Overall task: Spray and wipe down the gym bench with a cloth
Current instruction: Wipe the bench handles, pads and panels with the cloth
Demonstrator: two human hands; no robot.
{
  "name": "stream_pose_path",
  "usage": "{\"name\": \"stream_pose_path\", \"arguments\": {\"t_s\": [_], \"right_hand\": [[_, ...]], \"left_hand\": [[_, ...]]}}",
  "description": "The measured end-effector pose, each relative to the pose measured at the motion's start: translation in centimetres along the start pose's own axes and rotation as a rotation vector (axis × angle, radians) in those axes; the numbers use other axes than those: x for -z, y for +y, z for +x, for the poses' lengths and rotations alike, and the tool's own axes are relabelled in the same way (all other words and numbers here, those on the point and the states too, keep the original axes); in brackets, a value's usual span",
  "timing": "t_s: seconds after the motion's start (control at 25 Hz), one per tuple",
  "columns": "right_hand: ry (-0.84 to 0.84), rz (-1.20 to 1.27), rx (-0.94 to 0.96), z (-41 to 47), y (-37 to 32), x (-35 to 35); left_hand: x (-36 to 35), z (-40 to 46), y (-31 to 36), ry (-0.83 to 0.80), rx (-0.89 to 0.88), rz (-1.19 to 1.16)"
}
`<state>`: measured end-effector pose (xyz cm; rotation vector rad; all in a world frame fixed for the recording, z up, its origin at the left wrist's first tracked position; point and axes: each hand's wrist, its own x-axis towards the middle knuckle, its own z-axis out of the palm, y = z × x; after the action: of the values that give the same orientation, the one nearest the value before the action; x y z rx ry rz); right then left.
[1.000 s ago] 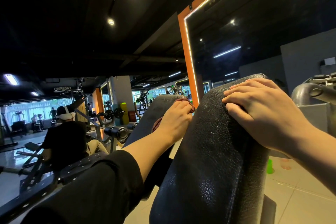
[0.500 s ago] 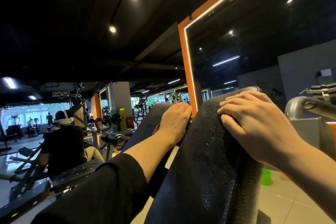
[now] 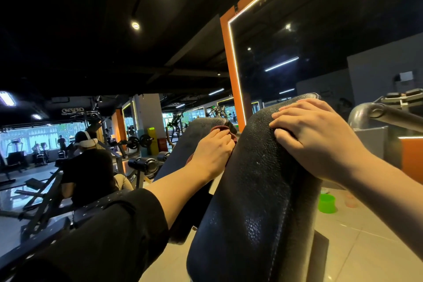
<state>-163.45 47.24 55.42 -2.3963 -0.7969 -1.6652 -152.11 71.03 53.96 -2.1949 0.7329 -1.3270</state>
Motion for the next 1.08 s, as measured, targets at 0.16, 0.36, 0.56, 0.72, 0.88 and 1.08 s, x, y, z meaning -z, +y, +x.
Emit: {"name": "stream_pose_path", "arguments": {"t_s": [0.16, 0.36, 0.56, 0.72, 0.88, 1.08], "right_hand": [[-0.021, -0.007, -0.014, -0.2, -0.3, 0.2], [-0.135, -0.033, -0.048, -0.1, -0.9, 1.2], [-0.266, -0.091, -0.095, 0.1, -1.9, 2.4], [-0.237, -0.168, -0.036, -2.3, -3.9, 3.2], [-0.171, -0.122, -0.001, -4.4, -4.2, 2.5], [-0.108, -0.127, -0.032, -4.3, -4.3, 1.5]], "left_hand": [[0.3, -2.3, 0.3, -0.060, 0.037, 0.016], [1.9, -6.5, 1.1, -0.119, 0.076, -0.041], [3.3, -13.8, 2.4, -0.141, 0.081, -0.134], [4.7, -18.1, 3.5, -0.184, 0.084, -0.148], [6.0, -21.7, 3.8, -0.224, 0.042, -0.161], [6.7, -20.0, 2.5, -0.188, -0.021, -0.150]]}}
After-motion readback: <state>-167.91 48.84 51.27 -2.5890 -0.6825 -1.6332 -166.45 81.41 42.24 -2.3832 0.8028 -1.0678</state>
